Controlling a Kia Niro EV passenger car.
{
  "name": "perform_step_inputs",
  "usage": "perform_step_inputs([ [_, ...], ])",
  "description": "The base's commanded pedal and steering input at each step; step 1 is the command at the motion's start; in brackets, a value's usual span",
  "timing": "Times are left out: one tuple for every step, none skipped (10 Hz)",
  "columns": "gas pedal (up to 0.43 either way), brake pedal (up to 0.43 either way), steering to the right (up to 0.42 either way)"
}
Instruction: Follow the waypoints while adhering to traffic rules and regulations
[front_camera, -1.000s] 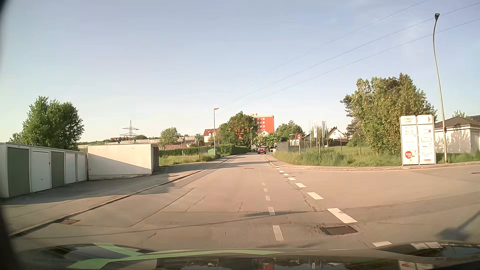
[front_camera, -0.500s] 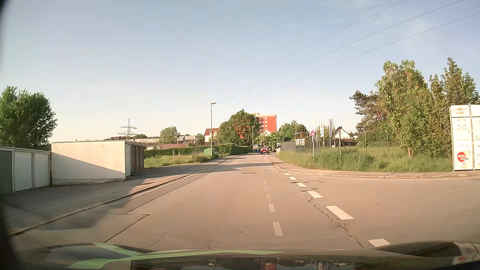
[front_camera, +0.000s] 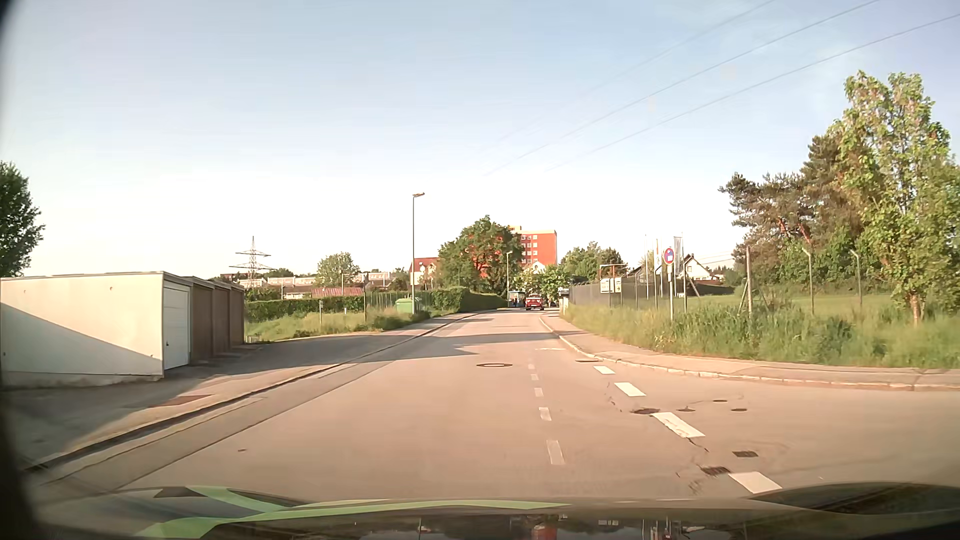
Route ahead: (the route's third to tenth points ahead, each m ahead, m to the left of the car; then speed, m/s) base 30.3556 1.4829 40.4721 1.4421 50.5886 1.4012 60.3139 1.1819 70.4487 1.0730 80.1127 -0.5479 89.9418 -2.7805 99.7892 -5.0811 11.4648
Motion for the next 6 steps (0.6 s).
perform_step_inputs([
  [0.087,0.000,-0.001],
  [0.087,0.000,-0.002],
  [0.087,0.000,-0.002],
  [0.087,0.000,-0.002],
  [0.087,0.000,-0.002],
  [0.087,0.000,-0.002],
])
